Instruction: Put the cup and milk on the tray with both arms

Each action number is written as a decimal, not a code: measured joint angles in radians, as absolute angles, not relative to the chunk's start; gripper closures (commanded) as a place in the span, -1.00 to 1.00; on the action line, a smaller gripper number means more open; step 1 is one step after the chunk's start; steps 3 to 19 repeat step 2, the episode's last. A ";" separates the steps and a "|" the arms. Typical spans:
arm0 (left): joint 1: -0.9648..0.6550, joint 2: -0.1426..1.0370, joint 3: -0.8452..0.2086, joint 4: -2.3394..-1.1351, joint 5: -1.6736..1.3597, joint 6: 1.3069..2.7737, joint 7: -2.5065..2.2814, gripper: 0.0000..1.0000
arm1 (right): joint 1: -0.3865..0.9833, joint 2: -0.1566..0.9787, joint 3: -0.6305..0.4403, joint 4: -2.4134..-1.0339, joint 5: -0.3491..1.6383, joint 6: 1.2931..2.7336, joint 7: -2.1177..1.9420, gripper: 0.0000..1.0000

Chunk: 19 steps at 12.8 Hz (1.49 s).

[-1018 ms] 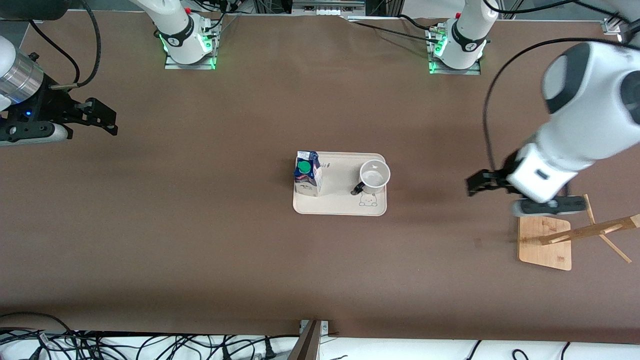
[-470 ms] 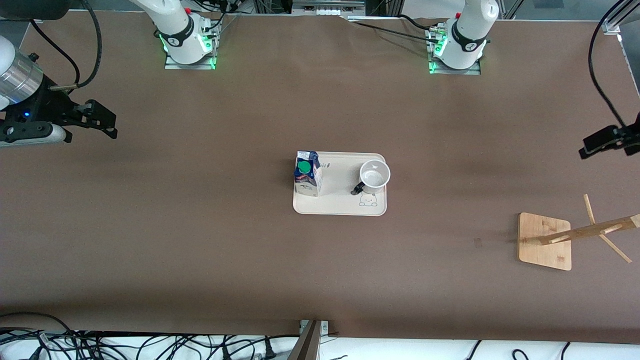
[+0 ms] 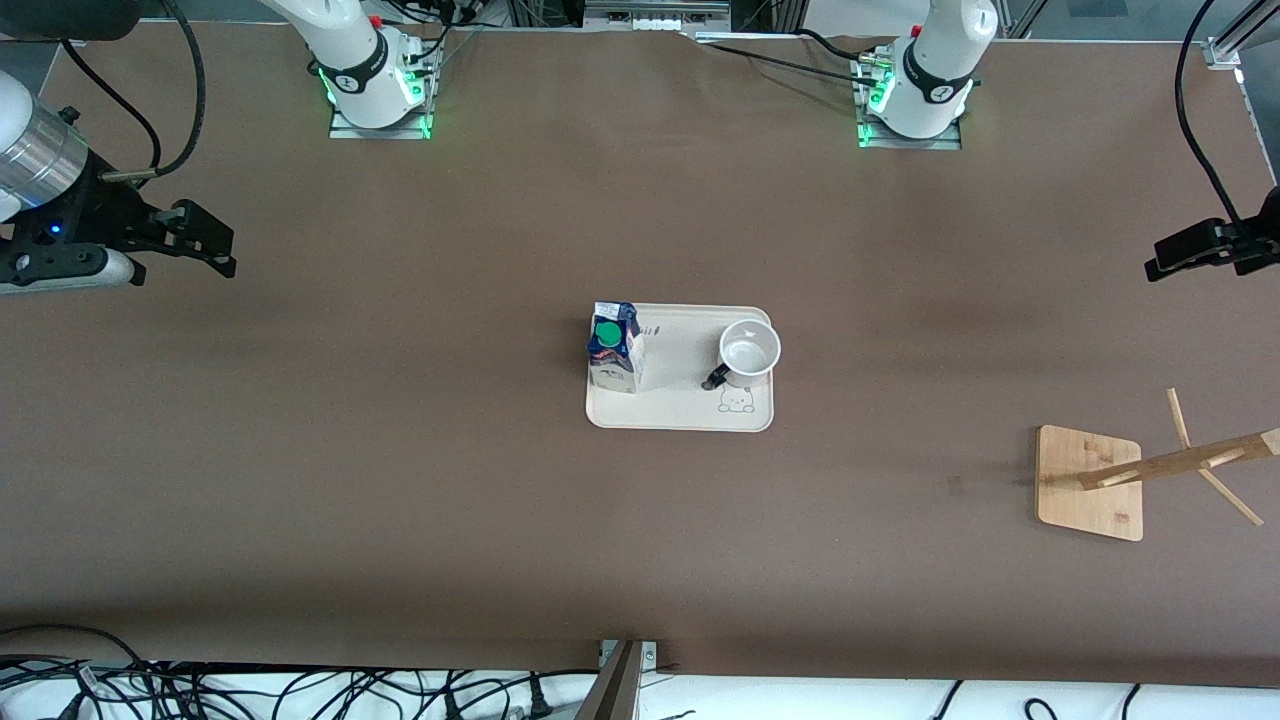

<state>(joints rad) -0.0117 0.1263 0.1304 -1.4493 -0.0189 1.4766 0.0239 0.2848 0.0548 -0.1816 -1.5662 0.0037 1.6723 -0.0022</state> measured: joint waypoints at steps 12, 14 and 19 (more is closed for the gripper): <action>-0.011 0.127 0.131 -1.449 -0.025 1.477 0.024 -1.00 | 0.285 0.055 -0.181 -1.566 0.004 1.672 -0.002 -1.00; -0.011 0.127 0.131 -1.449 -0.025 1.477 0.024 -1.00 | 0.285 0.055 -0.181 -1.566 0.004 1.672 -0.002 -1.00; -0.011 0.127 0.131 -1.449 -0.025 1.477 0.024 -1.00 | 0.285 0.055 -0.181 -1.566 0.004 1.672 -0.002 -1.00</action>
